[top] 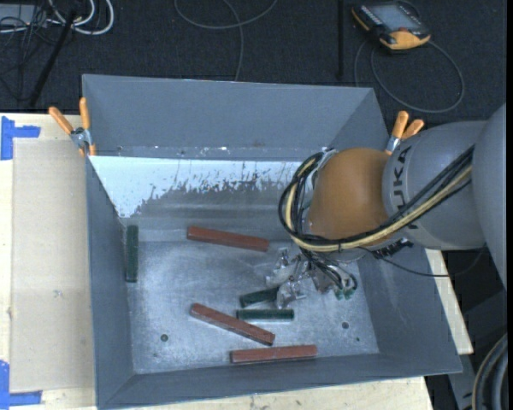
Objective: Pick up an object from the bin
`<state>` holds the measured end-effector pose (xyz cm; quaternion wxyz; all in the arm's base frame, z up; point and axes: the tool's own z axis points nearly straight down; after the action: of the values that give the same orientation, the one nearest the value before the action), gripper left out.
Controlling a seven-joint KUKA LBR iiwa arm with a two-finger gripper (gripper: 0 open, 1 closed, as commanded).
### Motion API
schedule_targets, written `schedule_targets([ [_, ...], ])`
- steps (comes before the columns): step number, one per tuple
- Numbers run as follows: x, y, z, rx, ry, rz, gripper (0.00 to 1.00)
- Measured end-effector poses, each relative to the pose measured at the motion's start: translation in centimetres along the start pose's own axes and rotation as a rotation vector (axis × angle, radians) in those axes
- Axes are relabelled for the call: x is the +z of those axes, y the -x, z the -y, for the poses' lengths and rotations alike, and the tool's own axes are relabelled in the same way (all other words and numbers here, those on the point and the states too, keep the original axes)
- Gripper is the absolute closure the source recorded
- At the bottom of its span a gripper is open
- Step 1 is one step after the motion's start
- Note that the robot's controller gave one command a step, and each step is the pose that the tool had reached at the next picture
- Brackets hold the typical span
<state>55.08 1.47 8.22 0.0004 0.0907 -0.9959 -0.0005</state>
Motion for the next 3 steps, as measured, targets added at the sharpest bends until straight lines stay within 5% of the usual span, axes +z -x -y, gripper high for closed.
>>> schedule_targets([
  [1,-0.6,-1.3,-4.3,-0.27,-0.001,0.002,0.0],
  [2,0.4,-1.6,-5.3,-0.287,-0.001,0.001,1.0],
  [3,0.4,-1.6,-5.3,-0.287,-0.001,0.001,1.0],
])
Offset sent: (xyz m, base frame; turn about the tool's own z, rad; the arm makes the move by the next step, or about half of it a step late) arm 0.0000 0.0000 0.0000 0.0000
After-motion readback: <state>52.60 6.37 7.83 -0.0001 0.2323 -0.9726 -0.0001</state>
